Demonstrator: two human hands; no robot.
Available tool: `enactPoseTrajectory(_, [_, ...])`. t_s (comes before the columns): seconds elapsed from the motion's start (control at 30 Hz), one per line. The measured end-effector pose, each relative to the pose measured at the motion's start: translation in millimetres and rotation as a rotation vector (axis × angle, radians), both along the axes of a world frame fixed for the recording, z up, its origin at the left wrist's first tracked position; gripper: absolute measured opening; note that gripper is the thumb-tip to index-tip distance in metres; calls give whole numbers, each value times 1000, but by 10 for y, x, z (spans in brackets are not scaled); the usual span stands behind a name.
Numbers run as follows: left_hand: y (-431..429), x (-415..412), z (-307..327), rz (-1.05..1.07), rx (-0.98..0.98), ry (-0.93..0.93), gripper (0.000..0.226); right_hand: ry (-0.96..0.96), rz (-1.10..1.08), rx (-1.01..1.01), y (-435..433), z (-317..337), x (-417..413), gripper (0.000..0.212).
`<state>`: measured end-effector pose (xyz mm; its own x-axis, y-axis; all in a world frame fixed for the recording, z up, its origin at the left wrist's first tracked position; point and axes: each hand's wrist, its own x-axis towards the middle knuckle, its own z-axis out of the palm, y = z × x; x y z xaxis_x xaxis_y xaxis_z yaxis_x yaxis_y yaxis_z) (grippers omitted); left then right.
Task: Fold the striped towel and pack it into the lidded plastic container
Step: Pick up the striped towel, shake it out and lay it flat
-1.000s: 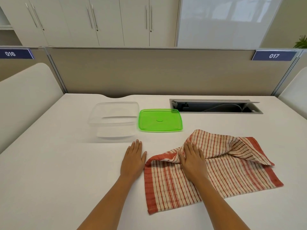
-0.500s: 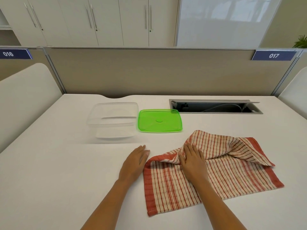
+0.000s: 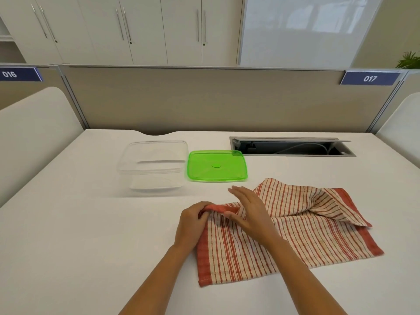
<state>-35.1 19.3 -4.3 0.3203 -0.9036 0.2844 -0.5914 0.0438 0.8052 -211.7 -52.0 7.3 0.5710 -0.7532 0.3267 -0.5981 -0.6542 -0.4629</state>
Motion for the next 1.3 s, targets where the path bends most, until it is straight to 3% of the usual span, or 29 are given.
enactPoseTrajectory(0.13, [-108, -42, 276, 2, -61, 20, 26, 35, 118, -81, -24, 282, 165, 53])
enactPoseTrajectory(0.3, [-205, 53, 598, 28, -59, -86, 13, -50, 50, -165, -179, 629, 148, 29])
enactPoseTrajectory(0.43, [-260, 173, 776, 7, 12, -55, 10, -185, 38, -271, -256, 1001, 75, 17])
enactPoseTrajectory(0.57, [-286, 239, 865, 2, 24, -87, 11, -317, 20, -277, -248, 1354, 29, 17])
enactPoseTrajectory(0.8, [-221, 428, 1412, 88, -293, 26, 16, -345, -69, -262, -226, 1666, -206, 17])
enactPoseTrajectory(0.9, [-147, 545, 1673, 145, -371, 42, 14, -340, -111, -235, -259, 1737, -349, 30])
enactPoseTrajectory(1.0, [-50, 688, 1877, 199, -425, 44, 11, -344, -145, -210, -286, 1826, -539, 25])
enactPoseTrajectory(1.3, [141, 1221, 2036, 297, -375, 54, 18, -498, -211, -156, -234, 2129, -1085, 19])
